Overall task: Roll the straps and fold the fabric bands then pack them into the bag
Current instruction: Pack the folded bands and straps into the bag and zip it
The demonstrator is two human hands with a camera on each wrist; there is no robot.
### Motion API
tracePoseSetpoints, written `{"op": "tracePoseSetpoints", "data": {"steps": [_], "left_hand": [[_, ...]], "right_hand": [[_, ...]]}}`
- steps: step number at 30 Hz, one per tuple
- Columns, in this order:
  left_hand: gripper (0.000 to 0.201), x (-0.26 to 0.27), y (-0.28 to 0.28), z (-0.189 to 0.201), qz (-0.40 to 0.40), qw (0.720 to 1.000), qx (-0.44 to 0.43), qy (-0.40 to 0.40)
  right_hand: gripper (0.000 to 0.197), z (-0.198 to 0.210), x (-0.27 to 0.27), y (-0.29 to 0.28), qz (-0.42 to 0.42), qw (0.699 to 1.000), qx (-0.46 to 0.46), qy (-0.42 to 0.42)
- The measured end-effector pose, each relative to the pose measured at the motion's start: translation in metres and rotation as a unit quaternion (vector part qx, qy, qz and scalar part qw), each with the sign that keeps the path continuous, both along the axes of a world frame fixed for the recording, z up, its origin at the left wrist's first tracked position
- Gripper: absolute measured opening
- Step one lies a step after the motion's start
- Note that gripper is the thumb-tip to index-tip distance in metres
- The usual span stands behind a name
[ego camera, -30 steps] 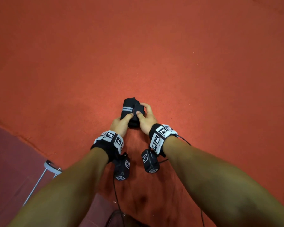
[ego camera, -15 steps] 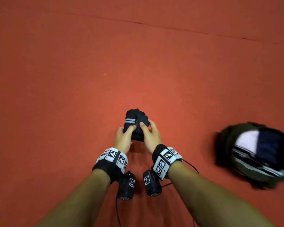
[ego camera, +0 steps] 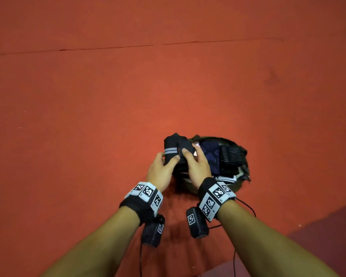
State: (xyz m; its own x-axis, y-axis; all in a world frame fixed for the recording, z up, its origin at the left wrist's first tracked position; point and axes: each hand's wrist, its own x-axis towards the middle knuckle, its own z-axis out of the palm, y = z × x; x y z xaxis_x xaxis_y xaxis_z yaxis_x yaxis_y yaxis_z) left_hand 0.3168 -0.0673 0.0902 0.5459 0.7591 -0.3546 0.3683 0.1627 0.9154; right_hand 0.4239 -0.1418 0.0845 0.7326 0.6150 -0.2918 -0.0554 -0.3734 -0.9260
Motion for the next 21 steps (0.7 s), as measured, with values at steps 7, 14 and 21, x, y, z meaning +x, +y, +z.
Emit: {"op": "tracePoseSetpoints", "data": {"steps": [7, 14, 21], "left_hand": [[0.033, 0.086, -0.02, 0.01, -0.053, 0.997, 0.049, 0.009], [0.046, 0.128, -0.016, -0.028, -0.162, 0.939, 0.15, 0.264], [0.035, 0.116, -0.011, -0.049, -0.164, 0.938, 0.185, 0.244]], "right_hand": [[0.044, 0.016, 0.092, -0.037, 0.022, 0.993, -0.029, -0.111], [0.052, -0.008, 0.145, -0.036, 0.148, 0.94, -0.282, -0.125], [0.06, -0.035, 0.151, -0.032, 0.162, 0.918, -0.338, -0.125]]}}
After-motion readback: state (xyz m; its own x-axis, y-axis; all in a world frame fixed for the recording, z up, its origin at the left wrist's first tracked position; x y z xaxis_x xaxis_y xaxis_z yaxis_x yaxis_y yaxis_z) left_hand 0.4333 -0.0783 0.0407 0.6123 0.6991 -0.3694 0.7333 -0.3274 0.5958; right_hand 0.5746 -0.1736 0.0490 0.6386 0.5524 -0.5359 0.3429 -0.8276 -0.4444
